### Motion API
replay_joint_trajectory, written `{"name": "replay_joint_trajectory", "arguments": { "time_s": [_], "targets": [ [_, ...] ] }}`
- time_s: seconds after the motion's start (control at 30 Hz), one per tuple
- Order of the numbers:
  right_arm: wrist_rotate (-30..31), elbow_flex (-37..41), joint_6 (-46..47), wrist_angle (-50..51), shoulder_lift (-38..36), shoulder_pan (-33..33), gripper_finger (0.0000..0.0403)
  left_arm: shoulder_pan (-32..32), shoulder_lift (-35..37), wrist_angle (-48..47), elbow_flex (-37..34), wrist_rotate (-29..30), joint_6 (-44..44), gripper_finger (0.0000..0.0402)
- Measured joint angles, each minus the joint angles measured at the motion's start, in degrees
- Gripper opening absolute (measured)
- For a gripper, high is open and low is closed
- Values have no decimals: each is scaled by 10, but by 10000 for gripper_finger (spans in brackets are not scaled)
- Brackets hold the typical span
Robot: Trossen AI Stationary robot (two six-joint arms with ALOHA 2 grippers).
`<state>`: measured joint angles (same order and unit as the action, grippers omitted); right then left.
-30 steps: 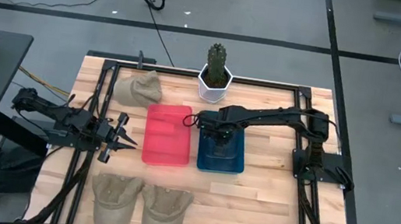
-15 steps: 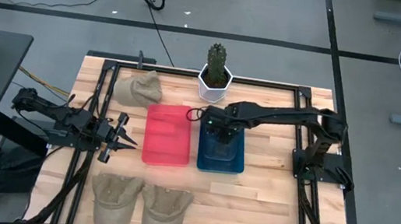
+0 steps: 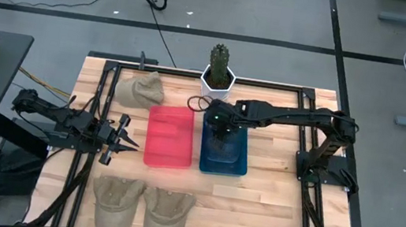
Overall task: Pick & Place hat
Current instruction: Put the bottom left light brown cup into the red bin
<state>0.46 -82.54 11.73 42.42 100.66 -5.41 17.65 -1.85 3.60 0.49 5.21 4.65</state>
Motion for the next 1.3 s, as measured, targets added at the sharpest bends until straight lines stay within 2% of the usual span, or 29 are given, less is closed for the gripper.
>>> {"name": "replay_joint_trajectory", "arguments": {
  "time_s": [0.13,0.37,0.57,0.77,0.93,1.17,1.3],
  "targets": [
    [1,0,-27,-57,1,0,153,0,0,0,0,0,0,60],
    [7,1,-76,-66,-5,19,153,0,0,0,0,0,0,60],
    [-2,49,-146,-110,-43,46,153,0,0,0,0,0,0,60],
    [-44,213,-193,-284,-168,43,153,0,0,0,0,0,0,60],
    [-45,336,-152,-366,-307,35,153,0,0,0,0,0,0,60],
    [-61,513,-156,-548,-490,50,153,0,0,0,0,0,0,60],
    [-61,583,-156,-617,-575,51,153,0,0,0,0,0,0,60]
  ]
}}
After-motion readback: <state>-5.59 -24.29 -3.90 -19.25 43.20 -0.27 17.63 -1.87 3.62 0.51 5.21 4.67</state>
